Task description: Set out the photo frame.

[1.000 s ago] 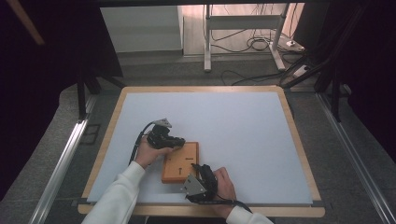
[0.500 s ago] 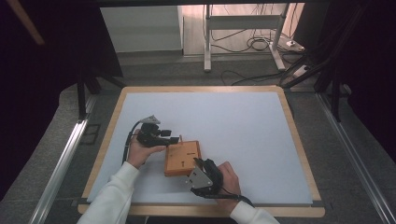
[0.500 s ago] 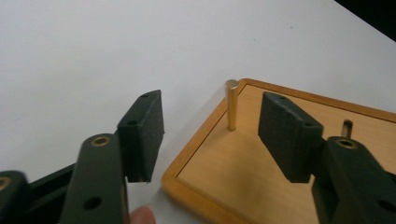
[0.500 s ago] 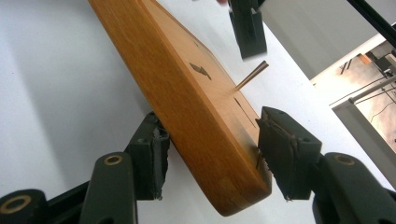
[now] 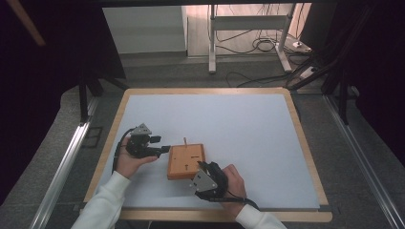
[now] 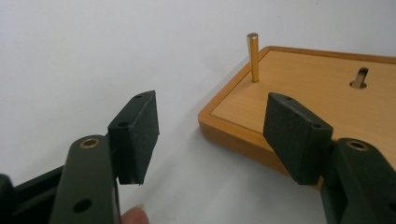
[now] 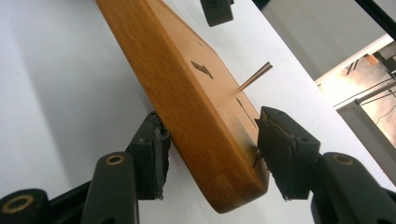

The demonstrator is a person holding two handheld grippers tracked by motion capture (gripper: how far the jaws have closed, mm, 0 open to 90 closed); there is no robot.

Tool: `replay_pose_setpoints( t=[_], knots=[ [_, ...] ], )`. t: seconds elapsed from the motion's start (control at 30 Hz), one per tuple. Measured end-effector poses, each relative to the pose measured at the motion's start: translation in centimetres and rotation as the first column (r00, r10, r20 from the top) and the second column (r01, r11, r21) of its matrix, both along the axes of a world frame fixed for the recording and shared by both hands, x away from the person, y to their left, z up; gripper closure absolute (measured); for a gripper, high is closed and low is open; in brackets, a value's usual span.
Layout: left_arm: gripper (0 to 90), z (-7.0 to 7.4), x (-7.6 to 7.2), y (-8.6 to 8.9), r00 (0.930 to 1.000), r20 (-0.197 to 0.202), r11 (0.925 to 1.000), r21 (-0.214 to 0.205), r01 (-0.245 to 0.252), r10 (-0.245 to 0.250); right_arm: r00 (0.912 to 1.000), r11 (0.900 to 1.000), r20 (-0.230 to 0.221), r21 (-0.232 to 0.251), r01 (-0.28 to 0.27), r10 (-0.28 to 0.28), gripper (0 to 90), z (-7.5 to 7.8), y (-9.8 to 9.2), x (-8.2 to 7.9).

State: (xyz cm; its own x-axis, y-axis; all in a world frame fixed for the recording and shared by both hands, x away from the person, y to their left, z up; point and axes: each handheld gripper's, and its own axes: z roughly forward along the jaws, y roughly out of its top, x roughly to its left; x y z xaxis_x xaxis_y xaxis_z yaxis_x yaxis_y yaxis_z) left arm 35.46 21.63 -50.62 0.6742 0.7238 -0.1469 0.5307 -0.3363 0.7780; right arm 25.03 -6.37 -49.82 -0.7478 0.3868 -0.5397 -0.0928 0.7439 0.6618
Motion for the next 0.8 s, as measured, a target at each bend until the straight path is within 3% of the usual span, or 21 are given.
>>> replay_pose_setpoints(
  t=[0.43, 0.8],
  knots=[
    [34.6, -1.2, -0.8, 2.0, 0.9994, -0.018, 0.9991, 0.029, -0.029, 0.03, 0.9998, 0.9995, -0.017, -0.029, -0.013, 0.013, 47.6, 0.9, 0.2, 0.4],
    [34.8, -1.1, -0.8, 2.0, 0.9995, -0.008, 0.9993, 0.02, -0.031, 0.031, 0.9986, 0.9983, -0.047, -0.051, -0.028, 0.025, 53.4, 2.9, 0.5, 1.8]
  ],
)
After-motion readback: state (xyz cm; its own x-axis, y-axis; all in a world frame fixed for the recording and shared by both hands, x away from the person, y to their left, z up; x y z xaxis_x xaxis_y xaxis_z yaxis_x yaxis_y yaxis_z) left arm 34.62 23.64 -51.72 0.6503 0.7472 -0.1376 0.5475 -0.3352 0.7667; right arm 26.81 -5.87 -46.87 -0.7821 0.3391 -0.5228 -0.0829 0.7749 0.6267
